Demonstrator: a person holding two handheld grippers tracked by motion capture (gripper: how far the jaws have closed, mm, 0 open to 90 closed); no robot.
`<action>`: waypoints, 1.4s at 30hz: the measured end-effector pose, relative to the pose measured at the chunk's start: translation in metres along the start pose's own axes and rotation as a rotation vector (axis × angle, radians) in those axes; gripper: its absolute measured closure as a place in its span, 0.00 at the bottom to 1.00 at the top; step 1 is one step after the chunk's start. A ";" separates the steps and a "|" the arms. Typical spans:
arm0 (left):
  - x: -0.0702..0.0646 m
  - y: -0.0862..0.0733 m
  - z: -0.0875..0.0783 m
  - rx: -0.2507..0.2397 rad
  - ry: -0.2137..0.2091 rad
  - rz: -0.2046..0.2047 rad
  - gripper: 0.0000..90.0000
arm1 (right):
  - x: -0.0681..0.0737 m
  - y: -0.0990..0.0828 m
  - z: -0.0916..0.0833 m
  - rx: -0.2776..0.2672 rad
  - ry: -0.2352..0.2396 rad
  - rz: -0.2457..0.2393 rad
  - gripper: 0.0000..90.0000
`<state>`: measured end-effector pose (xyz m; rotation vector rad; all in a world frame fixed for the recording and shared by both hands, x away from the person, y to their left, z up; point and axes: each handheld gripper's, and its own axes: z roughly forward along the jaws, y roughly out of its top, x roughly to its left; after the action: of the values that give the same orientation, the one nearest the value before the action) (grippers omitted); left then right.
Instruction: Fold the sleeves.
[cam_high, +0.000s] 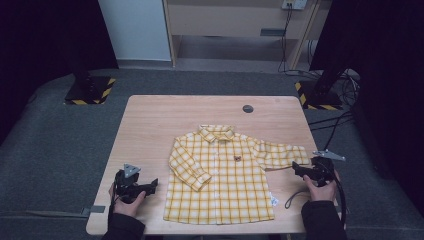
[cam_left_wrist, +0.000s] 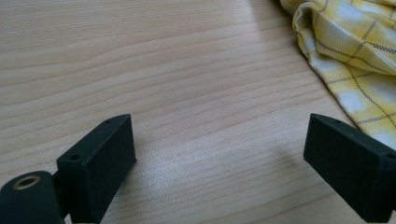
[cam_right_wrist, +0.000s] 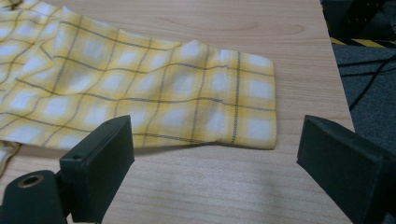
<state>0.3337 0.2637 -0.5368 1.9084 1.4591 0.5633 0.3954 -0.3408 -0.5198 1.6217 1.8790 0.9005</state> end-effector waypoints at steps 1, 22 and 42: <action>0.000 0.000 0.000 0.000 0.001 0.000 0.09 | -0.001 0.000 0.001 0.003 -0.002 0.003 0.12; -0.002 0.001 0.001 0.009 0.016 0.016 0.09 | -0.013 0.004 0.018 0.030 -0.054 0.023 0.20; -0.003 0.001 0.002 0.014 0.024 0.026 0.09 | -0.013 0.010 0.037 0.067 -0.064 0.013 0.30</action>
<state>0.3347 0.2608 -0.5370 1.9399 1.4592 0.5916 0.4312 -0.3471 -0.5378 1.6841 1.8749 0.7895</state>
